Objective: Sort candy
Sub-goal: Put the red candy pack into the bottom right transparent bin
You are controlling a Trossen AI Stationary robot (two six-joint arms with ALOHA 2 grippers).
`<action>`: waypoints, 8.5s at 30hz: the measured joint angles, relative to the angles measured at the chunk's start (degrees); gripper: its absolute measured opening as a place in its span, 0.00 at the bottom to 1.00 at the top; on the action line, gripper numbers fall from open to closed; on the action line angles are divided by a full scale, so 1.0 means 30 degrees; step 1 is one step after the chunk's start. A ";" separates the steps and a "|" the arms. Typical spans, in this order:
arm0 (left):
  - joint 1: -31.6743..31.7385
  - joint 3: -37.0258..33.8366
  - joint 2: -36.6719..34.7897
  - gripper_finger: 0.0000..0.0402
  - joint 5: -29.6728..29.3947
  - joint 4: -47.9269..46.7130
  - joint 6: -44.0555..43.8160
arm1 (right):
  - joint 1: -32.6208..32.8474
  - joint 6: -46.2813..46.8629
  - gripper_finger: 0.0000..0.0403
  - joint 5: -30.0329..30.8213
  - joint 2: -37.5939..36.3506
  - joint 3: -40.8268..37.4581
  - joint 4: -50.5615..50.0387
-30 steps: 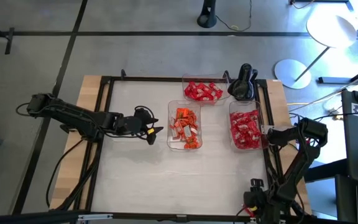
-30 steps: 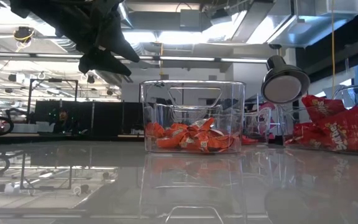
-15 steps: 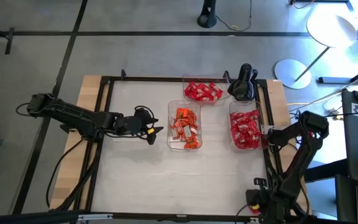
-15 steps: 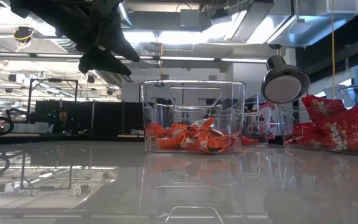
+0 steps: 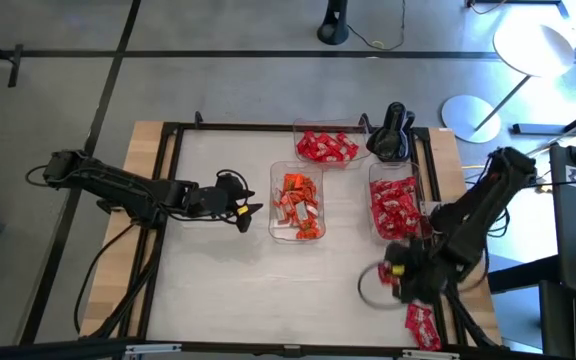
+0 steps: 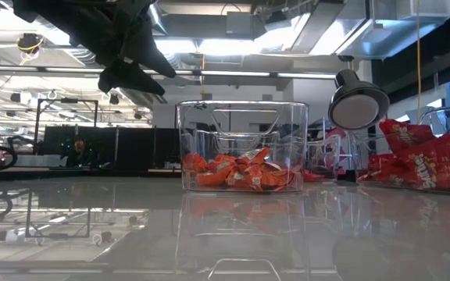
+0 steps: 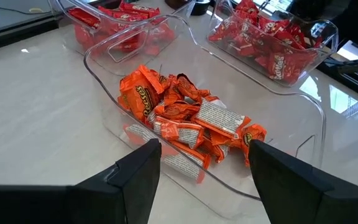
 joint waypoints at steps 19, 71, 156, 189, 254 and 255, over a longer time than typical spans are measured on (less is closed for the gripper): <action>0.0000 0.0007 -0.0006 0.58 -0.0004 0.0042 -0.0087 | -0.6189 -0.1914 0.07 0.6373 -0.5372 0.0007 -0.9583; 0.0000 0.0000 -0.0007 0.58 0.0000 0.0393 0.0276 | 0.2977 1.1052 0.64 -0.7986 0.5191 -0.0967 0.2260; -0.0022 0.0000 -0.0007 0.58 -0.0013 0.0481 0.0914 | -0.7784 -0.1073 0.04 0.4113 -0.5357 0.1566 -1.2134; -0.0036 0.0000 -0.0007 0.58 -0.0013 0.0482 0.0659 | 0.1655 -0.1421 0.59 -0.8866 0.5149 0.1574 0.2218; -0.0022 0.0005 -0.0005 0.58 -0.0334 0.1056 0.0998 | -0.1117 -0.1753 0.02 0.1349 -0.2055 0.1566 -0.4026; -0.0022 0.0006 -0.0007 0.58 -0.0330 0.1039 0.0969 | -0.1339 -0.1555 0.02 0.1786 -0.2616 0.1574 -0.4515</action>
